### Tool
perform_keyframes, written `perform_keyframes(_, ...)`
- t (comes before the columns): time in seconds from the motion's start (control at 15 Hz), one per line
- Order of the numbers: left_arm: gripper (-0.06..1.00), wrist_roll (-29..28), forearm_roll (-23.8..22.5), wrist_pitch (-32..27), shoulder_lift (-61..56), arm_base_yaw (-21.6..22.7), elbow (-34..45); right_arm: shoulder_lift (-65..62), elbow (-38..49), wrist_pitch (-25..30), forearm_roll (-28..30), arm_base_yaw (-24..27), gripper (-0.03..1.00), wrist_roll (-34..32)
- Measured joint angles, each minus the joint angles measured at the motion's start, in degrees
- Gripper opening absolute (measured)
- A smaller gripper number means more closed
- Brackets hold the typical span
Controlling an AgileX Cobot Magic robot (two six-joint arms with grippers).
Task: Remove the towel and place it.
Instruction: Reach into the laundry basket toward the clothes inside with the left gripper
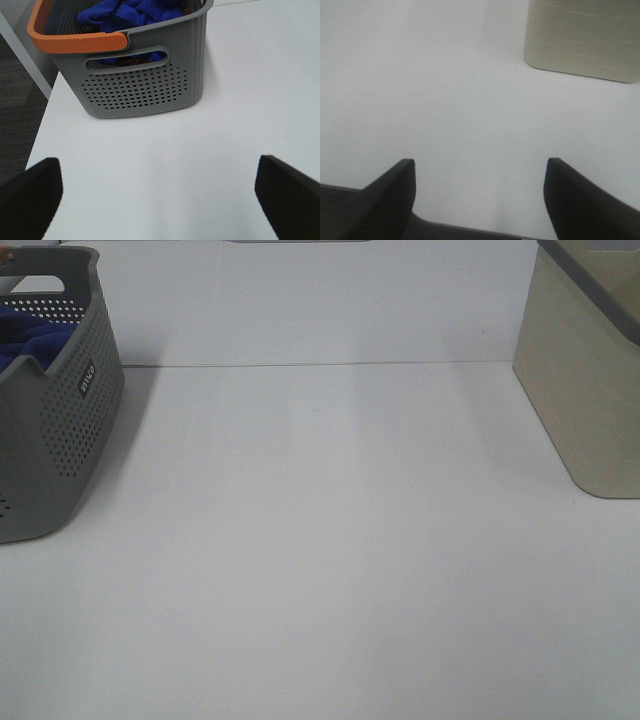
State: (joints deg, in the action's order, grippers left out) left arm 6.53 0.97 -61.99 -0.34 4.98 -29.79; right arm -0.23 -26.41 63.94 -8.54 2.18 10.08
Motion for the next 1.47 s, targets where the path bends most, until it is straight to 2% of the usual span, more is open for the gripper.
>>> perform_keyframes(1.47, 0.99, -0.17, 0.17, 0.00, 0.00, 0.00, 0.00, 0.00, 0.00, 0.00, -0.06, 0.00, 0.71, 0.00)
